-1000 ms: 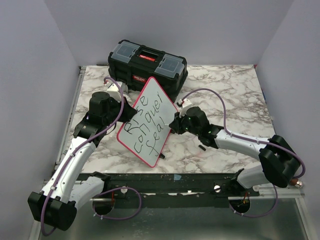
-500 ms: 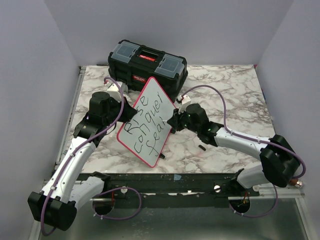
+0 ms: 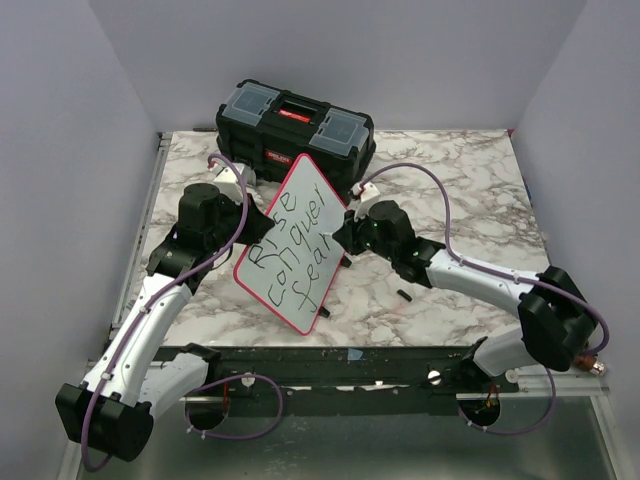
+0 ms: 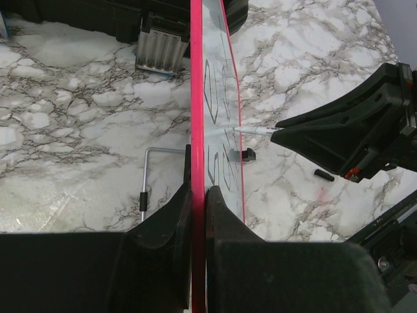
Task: Write a sentence on the whiteboard
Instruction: Write a sentence on the whiteboard, then put down the whiteboard on the whiteboard stand.
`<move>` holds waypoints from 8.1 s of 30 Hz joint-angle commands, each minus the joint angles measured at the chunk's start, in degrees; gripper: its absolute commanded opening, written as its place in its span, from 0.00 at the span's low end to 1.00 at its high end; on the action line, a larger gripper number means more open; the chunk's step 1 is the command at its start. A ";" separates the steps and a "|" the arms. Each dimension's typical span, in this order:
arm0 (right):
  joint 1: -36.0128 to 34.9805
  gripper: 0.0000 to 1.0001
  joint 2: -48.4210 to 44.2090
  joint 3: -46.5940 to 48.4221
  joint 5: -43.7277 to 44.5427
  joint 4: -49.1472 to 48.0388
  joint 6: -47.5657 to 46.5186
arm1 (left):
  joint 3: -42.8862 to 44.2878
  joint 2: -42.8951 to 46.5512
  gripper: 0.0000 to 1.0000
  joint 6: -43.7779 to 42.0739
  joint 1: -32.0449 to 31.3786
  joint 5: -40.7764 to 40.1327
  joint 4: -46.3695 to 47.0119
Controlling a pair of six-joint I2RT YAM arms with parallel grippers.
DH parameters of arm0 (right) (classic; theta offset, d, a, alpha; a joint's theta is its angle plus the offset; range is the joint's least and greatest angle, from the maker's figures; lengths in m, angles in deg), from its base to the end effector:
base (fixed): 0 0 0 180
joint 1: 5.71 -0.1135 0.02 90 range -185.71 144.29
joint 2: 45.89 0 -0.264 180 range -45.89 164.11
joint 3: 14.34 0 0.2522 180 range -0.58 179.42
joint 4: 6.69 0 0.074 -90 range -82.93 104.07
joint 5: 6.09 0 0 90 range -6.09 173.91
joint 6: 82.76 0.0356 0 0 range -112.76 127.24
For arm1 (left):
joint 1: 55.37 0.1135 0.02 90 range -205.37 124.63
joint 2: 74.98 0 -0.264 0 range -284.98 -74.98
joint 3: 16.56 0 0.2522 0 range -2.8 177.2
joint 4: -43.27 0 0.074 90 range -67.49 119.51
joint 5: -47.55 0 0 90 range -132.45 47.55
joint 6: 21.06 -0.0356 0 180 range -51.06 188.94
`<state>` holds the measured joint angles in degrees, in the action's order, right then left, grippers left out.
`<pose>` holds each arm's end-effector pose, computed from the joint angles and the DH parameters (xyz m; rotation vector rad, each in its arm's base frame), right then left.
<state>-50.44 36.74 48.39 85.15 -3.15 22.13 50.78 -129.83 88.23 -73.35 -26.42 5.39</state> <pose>0.2306 0.2273 0.2459 -0.5110 1.9739 0.6462 0.1986 -0.0748 0.3375 0.1596 2.0586 -0.6899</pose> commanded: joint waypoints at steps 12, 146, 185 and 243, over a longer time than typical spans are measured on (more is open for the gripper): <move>-0.05 0.01 0.95 4.94 4.41 2.40 -2.71 | -0.94 -0.10 0.00 -6.19 -0.74 -1.71 -4.58; 10.89 0.01 6.70 -2.40 -11.87 -2.22 2.72 | -1.19 -1.01 0.00 -6.27 -1.97 -3.02 -5.05; 10.85 0.01 -14.86 -3.08 -9.97 6.42 10.74 | -1.30 0.03 0.00 -6.27 -2.35 -4.06 -5.50; 10.86 0.01 -22.89 -5.03 -7.48 12.15 12.97 | -22.25 9.59 0.05 15.78 -2.32 -3.78 -3.68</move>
<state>-39.30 14.40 44.23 77.30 8.79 34.72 33.25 -119.45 108.27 -74.25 -31.10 13.76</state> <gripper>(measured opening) 0.123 0.091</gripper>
